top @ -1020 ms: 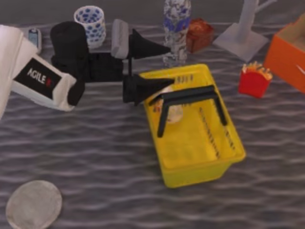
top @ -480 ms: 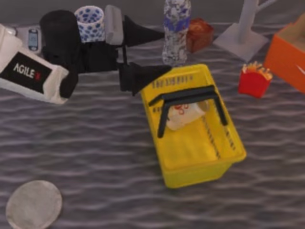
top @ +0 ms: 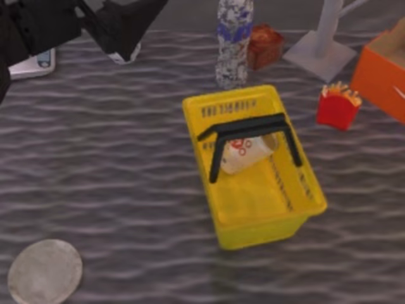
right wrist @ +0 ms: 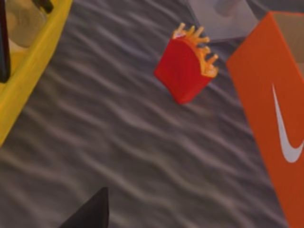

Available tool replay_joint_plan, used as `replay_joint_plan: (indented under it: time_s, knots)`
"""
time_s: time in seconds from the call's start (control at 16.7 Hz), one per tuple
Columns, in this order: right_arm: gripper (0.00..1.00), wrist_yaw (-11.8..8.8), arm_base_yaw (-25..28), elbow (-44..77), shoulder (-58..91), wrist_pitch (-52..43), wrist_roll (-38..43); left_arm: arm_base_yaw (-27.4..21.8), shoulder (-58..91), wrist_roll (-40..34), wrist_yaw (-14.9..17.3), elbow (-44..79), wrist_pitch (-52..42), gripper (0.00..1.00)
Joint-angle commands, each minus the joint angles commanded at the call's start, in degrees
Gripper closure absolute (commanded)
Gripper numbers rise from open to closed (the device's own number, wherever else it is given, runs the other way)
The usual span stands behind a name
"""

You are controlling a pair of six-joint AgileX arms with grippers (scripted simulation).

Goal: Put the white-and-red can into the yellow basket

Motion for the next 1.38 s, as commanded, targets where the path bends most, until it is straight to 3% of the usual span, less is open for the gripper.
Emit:
replay_joint_plan:
  time_s: [0.54,0.84,1.08,1.38]
  knots:
    - [0.0,0.4,15.0,55.3,55.0,-32.5,-26.5,7.3,-58.9,-0.8,-29.9,-33.4,-26.9,0.0]
    - [0.0,0.4,21.0,77.2,77.4,-46.6,-37.2,9.5,-83.6,1.9,-43.1,-49.1,-37.6,0.0]
    - [0.0,0.3,23.5,85.3,86.3,-52.9,-41.6,10.2,-93.0,3.7,-48.4,-55.1,-41.0,0.0]
    - [0.0,0.3,23.8,86.1,87.2,-53.6,-42.1,10.3,-94.1,4.0,-49.0,-55.8,-41.3,0.0]
